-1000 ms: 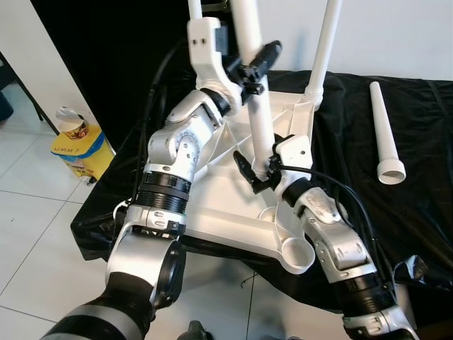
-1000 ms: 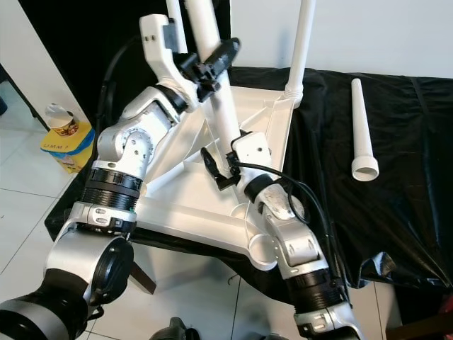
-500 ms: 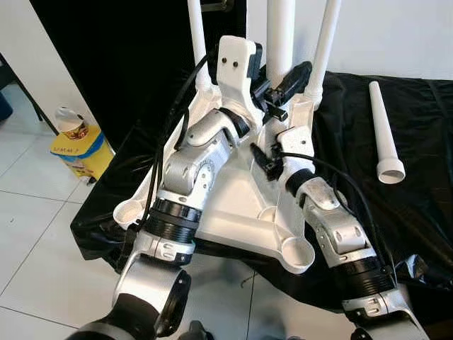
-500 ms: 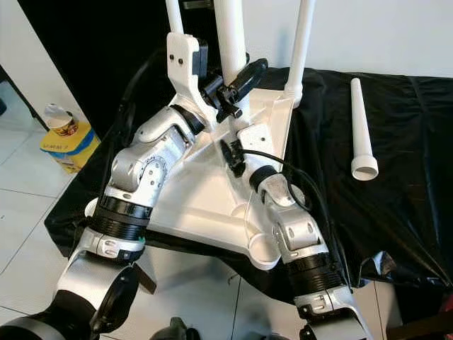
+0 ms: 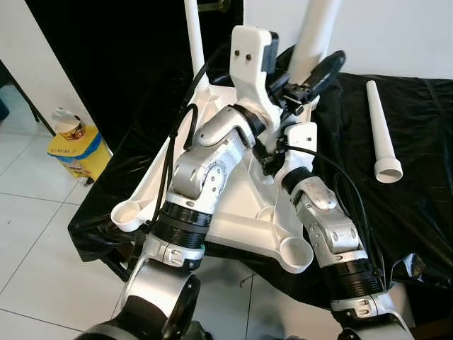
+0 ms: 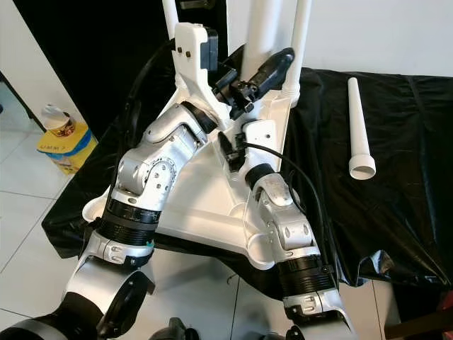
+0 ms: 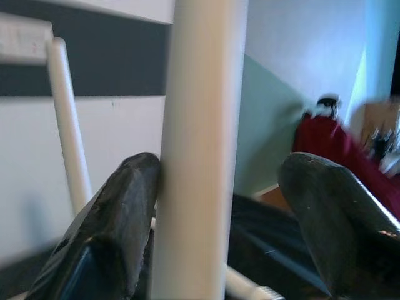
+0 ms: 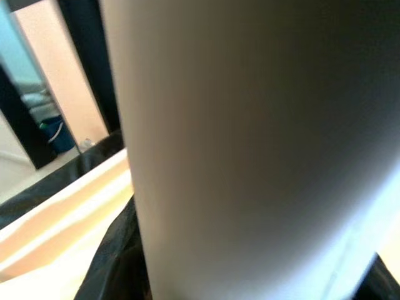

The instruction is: Building children table

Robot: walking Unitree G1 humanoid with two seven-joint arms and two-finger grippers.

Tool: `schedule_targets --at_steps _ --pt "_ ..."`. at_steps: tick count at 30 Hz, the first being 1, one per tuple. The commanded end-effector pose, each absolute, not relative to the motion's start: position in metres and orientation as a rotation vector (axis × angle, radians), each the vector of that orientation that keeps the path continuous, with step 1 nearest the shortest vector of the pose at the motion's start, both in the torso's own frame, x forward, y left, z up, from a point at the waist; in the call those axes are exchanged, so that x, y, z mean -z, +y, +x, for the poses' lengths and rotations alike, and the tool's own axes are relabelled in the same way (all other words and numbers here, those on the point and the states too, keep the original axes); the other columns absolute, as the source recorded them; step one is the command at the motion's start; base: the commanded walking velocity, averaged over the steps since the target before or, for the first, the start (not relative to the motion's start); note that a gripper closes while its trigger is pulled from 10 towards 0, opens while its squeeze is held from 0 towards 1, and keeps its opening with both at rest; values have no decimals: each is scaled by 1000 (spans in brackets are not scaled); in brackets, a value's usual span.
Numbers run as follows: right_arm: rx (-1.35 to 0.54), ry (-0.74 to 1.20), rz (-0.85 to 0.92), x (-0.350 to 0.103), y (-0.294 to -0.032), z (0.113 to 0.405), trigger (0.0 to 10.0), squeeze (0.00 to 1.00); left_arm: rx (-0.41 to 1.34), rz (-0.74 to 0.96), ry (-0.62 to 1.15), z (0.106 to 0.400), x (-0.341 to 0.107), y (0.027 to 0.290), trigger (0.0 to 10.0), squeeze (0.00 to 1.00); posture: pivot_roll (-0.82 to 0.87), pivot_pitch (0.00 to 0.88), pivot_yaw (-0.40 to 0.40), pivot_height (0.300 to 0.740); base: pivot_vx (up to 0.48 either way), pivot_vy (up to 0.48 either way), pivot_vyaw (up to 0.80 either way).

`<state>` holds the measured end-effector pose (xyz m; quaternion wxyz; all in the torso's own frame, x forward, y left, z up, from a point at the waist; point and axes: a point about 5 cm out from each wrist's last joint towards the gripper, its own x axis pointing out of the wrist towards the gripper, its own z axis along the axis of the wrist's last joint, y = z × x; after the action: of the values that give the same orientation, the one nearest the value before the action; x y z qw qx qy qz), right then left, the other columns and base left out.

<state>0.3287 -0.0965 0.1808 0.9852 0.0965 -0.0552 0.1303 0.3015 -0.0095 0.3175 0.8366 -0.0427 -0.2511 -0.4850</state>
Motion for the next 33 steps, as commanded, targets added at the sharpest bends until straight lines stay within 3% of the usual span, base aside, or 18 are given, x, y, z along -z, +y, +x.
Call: schedule_targets --at_steps 1,10,15,26,33 --pt "-183 -59 294 -174 -103 333 10000 0 1040 -9 -667 288 -334 -15 10000 0 16 1 -4 740 0 0 0" --pt "9 -39 386 -169 -125 341 10000 0 882 -79 -729 293 -342 5 10000 0 40 6 -35 740 0 0 0" --pt "84 -203 203 -183 -143 336 10000 0 849 -105 -687 289 -322 11 10000 0 51 9 -54 740 0 0 0" --pt "19 -335 65 -183 -141 310 10000 0 838 63 -424 284 -220 29 10000 0 25 7 -39 740 0 0 0" --pt "-7 -356 69 -178 -139 299 10000 0 865 154 -257 281 -171 38 10000 0 15 2 -33 740 0 0 0"
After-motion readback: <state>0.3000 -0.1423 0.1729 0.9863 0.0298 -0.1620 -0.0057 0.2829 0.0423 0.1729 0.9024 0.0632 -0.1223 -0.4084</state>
